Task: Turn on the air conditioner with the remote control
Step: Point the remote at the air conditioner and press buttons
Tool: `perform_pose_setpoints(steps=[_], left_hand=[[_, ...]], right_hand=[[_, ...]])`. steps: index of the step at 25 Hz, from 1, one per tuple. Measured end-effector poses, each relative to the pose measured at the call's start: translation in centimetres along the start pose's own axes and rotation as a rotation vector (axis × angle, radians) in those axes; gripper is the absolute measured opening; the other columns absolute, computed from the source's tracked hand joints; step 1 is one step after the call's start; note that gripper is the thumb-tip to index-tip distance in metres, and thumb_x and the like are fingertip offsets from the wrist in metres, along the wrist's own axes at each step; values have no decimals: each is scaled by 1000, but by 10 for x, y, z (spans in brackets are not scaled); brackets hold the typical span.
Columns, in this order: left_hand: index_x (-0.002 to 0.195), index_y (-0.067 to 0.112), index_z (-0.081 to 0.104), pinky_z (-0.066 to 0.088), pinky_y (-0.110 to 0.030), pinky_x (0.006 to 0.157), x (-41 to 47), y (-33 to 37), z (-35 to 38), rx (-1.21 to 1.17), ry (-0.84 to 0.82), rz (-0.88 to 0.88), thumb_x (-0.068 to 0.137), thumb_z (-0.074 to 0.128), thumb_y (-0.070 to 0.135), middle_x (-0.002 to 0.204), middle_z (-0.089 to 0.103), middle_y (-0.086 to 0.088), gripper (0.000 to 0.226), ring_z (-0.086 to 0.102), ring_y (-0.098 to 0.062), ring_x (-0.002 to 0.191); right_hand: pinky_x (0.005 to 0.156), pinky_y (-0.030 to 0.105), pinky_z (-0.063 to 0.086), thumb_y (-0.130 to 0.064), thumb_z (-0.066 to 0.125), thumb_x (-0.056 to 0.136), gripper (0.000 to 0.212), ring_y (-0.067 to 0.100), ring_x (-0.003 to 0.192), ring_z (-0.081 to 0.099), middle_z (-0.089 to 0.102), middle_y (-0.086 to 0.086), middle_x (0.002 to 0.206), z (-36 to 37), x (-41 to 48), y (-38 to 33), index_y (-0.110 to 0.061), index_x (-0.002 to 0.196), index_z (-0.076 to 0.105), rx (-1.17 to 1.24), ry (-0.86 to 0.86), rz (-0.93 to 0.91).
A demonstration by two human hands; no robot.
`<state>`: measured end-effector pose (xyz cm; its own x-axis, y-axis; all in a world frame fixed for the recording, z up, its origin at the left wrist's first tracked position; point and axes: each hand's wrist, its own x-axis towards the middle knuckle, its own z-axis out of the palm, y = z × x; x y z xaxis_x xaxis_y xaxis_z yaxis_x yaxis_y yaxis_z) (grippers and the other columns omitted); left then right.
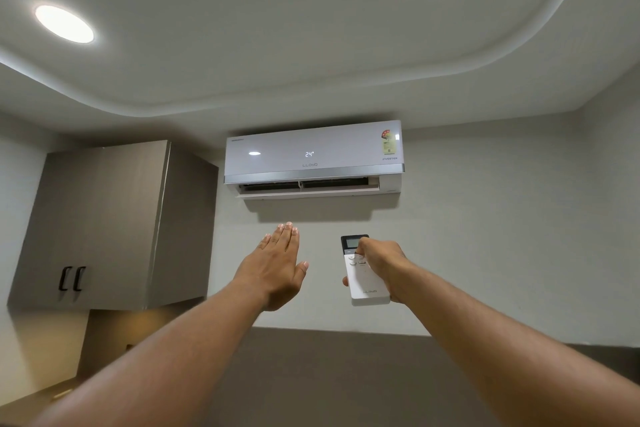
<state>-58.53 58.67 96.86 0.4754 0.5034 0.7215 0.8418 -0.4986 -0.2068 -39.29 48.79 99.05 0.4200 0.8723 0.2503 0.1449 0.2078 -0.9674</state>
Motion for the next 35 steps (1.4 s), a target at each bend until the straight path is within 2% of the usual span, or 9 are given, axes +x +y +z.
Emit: perform_pose_setpoints(steps=[8, 14, 17, 20, 22, 26, 27, 30, 35], left_hand=[[154, 11, -8, -3, -34, 118, 6, 18, 5, -43, -5, 19, 100, 16, 48, 163, -11, -7, 69, -9, -19, 149], [153, 10, -8, -3, -35, 120, 20, 82, 21, -158, -8, 69, 100, 16, 46, 163, -11, -8, 69, -10, -19, 149], [153, 10, -9, -4, -35, 120, 29, 156, 32, -262, -24, 144, 99, 16, 47, 163, -12, -8, 70, -11, -18, 149], [153, 10, -10, -3, -36, 120, 36, 244, 40, -362, -31, 237, 99, 16, 47, 163, -12, -8, 70, -12, -19, 149], [153, 10, -10, -2, -36, 121, 36, 322, 38, -453, -33, 339, 99, 15, 48, 163, -12, -8, 70, -11, -19, 149], [153, 11, -10, -2, -36, 120, 32, 474, 8, -637, -14, 551, 100, 13, 50, 163, -12, -9, 70, -11, -20, 149], [153, 11, -10, -3, -36, 120, 29, 504, -2, -678, -2, 589, 100, 13, 50, 163, -12, -9, 70, -10, -20, 149], [153, 11, -10, -3, -35, 120, 12, 607, -45, -829, 13, 760, 100, 13, 51, 163, -12, -9, 71, -10, -20, 149], [153, 11, -11, -2, -37, 121, -37, 728, -119, -1020, 44, 1005, 100, 12, 50, 163, -13, -8, 70, -12, -19, 149]], right_hand=[[44, 29, 55, -10, 47, 80, 13, 35, 57, 75, 75, 20, 72, -16, -3, 1, -7, 91, 54, 19, 13, 20], [48, 35, 58, -6, 47, 82, 13, 40, 65, 76, 72, 19, 68, -83, -8, 18, -5, 92, 55, 49, 111, 21], [55, 42, 60, -4, 47, 83, 10, 43, 67, 75, 71, 21, 68, -148, -21, 29, -4, 89, 55, 55, 215, 26], [47, 41, 60, -4, 49, 85, 8, 41, 56, 73, 71, 22, 70, -221, -46, 38, -5, 89, 55, 13, 349, 41], [48, 41, 60, -6, 52, 86, 6, 40, 60, 75, 73, 23, 77, -282, -75, 43, -7, 91, 55, -40, 493, 62], [77, 50, 62, -12, 51, 90, 7, 42, 76, 76, 75, 22, 91, -402, -153, 45, -10, 95, 54, -137, 765, 103], [78, 49, 62, -12, 50, 91, 5, 42, 76, 75, 75, 22, 91, -426, -175, 43, -10, 94, 54, -138, 825, 113], [63, 44, 61, -7, 48, 91, 8, 42, 70, 76, 74, 21, 84, -494, -257, 33, -8, 94, 55, -160, 1019, 106], [53, 39, 60, -5, 48, 90, 8, 40, 65, 76, 74, 20, 81, -549, -382, 13, -9, 93, 55, -209, 1328, 130]])
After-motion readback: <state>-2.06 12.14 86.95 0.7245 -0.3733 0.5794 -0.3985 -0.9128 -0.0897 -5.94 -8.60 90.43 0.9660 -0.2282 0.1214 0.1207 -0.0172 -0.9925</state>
